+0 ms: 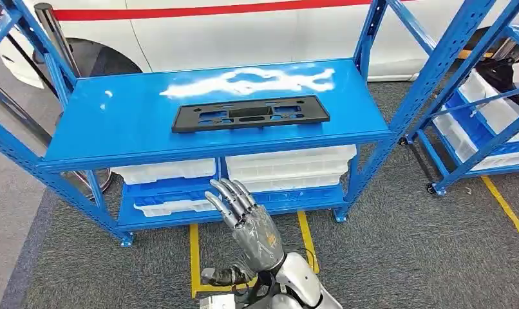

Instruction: Take the parts from the cabinet and place them on the table.

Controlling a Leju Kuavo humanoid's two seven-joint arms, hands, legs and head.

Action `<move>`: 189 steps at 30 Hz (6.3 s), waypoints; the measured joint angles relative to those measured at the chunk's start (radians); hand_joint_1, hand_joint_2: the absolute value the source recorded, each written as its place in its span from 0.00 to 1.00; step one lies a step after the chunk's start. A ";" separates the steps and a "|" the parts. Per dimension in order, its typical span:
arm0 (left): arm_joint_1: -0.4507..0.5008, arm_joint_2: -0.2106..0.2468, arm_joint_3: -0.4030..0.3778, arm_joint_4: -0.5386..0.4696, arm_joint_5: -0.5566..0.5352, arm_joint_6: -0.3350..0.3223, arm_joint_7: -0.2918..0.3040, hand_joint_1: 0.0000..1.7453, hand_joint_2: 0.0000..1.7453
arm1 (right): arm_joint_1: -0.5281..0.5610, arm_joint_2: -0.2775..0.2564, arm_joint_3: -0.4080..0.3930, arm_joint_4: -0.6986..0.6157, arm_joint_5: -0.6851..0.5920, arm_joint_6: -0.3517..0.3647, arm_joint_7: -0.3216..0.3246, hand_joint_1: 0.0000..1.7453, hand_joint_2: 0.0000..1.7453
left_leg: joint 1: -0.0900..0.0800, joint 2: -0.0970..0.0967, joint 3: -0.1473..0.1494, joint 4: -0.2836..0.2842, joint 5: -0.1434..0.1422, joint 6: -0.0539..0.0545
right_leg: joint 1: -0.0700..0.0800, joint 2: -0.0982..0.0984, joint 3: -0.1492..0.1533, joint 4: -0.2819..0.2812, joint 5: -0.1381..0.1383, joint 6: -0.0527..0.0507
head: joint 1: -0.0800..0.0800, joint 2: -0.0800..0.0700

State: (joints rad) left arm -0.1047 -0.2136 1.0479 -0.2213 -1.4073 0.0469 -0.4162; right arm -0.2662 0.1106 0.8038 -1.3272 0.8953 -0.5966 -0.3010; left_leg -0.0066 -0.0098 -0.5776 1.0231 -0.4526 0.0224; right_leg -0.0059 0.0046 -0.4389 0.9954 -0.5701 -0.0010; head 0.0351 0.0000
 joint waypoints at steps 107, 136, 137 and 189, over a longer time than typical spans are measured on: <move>0.021 0.032 -0.021 0.013 0.004 0.015 0.020 0.00 0.00 | 0.166 -0.103 -0.149 -0.137 0.027 -0.101 -0.013 0.00 1.00 | 0.015 0.005 0.004 0.117 -0.128 -0.032 | -0.005 -0.001 -0.146 0.023 0.116 -0.029 | -0.006 0.000; 0.018 0.035 -0.021 0.015 0.005 0.013 0.021 0.00 0.00 | 0.165 -0.116 -0.162 -0.158 0.046 -0.102 -0.003 0.00 1.00 | 0.010 0.004 0.077 -0.022 -0.068 -0.008 | 0.004 0.003 -0.174 0.045 0.126 -0.003 | -0.003 0.000; 0.016 0.035 -0.021 0.015 0.005 0.013 0.021 0.00 0.00 | 0.165 -0.116 -0.162 -0.158 0.046 -0.102 -0.002 0.00 1.00 | 0.010 0.005 0.081 -0.024 -0.071 -0.012 | 0.003 0.004 -0.172 0.041 0.124 -0.006 | -0.004 0.000; -0.013 0.031 -0.073 0.016 -0.010 0.076 0.110 0.00 0.00 | -0.131 -0.175 -0.064 -0.115 0.207 0.126 0.091 0.00 1.00 | 0.009 0.003 0.005 -0.007 -0.001 -0.007 | 0.000 0.002 -0.102 0.019 0.080 0.007 | -0.005 0.000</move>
State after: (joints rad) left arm -0.1182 -0.1827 0.9747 -0.2056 -1.4172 0.1224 -0.3063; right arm -0.3975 -0.0641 0.7394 -1.4423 1.1021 -0.4707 -0.2098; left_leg 0.0024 -0.0070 -0.5730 1.0164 -0.4540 0.0157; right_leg -0.0062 0.0067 -0.5405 1.0140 -0.4897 0.0063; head 0.0305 0.0000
